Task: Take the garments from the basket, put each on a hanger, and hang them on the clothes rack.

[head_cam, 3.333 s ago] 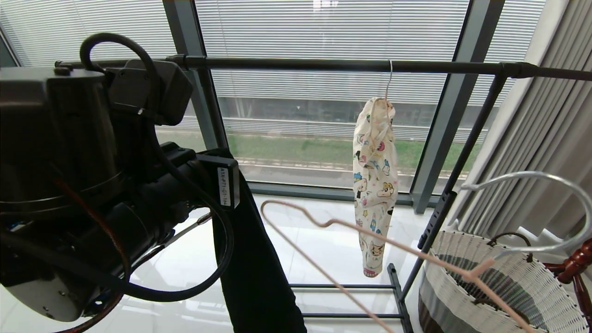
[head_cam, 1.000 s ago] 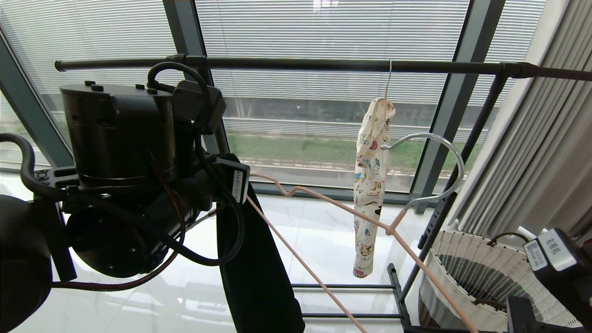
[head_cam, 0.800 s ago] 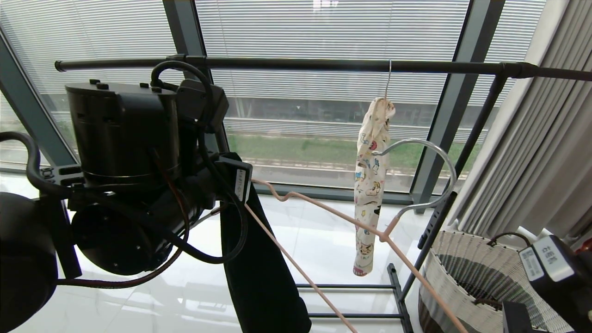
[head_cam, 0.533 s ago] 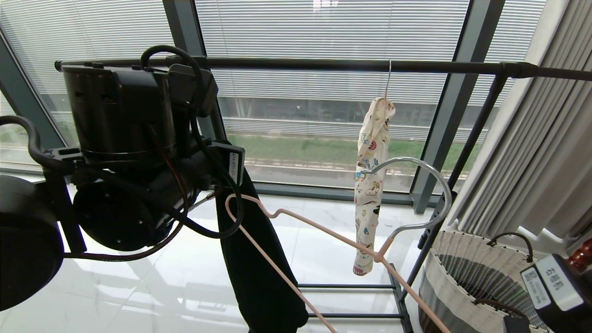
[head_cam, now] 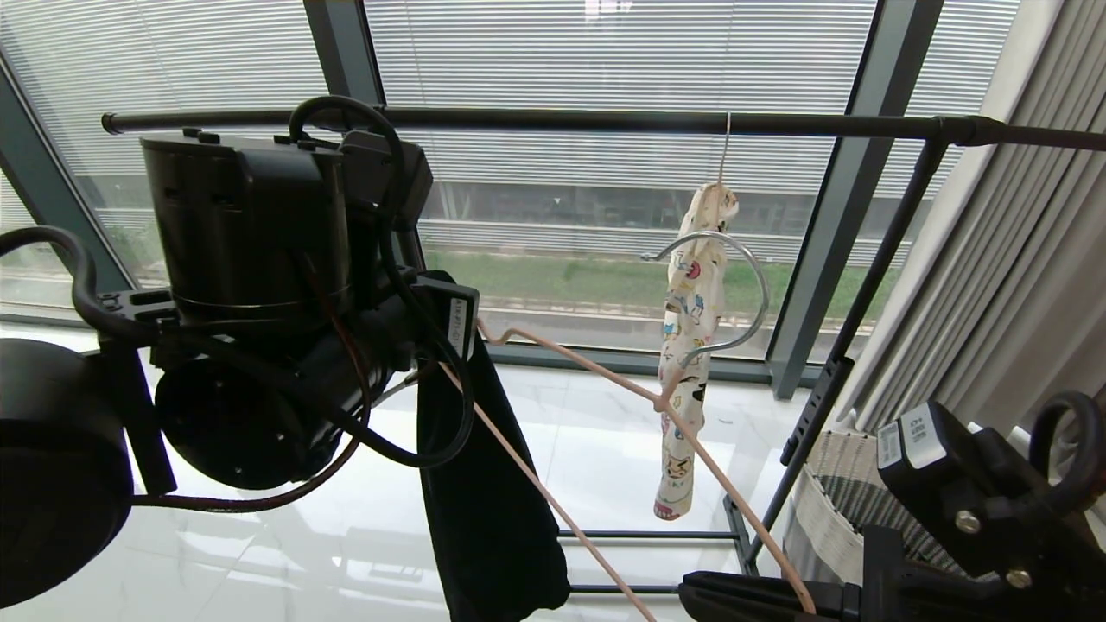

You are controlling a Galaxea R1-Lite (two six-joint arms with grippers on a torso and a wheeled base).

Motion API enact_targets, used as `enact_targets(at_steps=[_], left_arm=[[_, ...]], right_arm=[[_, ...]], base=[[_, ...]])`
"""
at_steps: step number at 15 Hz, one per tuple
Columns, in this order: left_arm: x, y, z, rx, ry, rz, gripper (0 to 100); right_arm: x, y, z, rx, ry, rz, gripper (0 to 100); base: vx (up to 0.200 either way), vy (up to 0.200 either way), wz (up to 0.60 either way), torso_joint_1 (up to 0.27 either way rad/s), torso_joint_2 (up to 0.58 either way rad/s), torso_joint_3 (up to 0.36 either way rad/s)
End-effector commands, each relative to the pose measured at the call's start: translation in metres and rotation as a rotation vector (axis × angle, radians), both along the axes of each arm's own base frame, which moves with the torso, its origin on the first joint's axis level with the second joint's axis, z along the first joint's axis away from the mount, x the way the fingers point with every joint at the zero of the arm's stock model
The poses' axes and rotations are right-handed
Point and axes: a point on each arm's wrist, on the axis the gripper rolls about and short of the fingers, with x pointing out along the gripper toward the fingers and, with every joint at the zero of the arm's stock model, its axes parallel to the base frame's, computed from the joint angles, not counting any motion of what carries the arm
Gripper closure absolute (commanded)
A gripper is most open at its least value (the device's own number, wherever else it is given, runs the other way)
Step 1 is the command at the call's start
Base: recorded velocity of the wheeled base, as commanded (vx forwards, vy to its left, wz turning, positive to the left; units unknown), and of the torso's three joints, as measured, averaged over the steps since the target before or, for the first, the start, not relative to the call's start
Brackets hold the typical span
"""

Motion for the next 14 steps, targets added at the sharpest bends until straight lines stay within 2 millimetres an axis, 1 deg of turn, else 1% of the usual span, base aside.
enact_targets(at_steps=[1,2,5,14], left_arm=[[0.0155,0.0057,-0.0028,-0.002,-0.009,0.055,100],[0.0182,0.0080,-0.0028,0.001,-0.011,0.065,100],[0.0175,0.0085,-0.0028,0.001,-0.011,0.065,100],[0.0158,0.0082,-0.0015,0.013,-0.016,0.059,100]], right_arm=[[0.0014,0.0006,-0.0016,-0.007,0.002,-0.007,100],[0.0009,-0.0010,-0.0006,-0.003,0.000,-0.008,100],[-0.0003,-0.0058,-0.0009,0.000,-0.001,-0.010,100],[0.0038,-0.0079,-0.0037,-0.010,0.002,-0.033,100]], base=[[0.000,0.000,0.00,0.000,0.00,0.000],[0.000,0.000,0.00,0.000,0.00,0.000],[0.000,0.000,0.00,0.000,0.00,0.000],[0.000,0.000,0.00,0.000,0.00,0.000]])
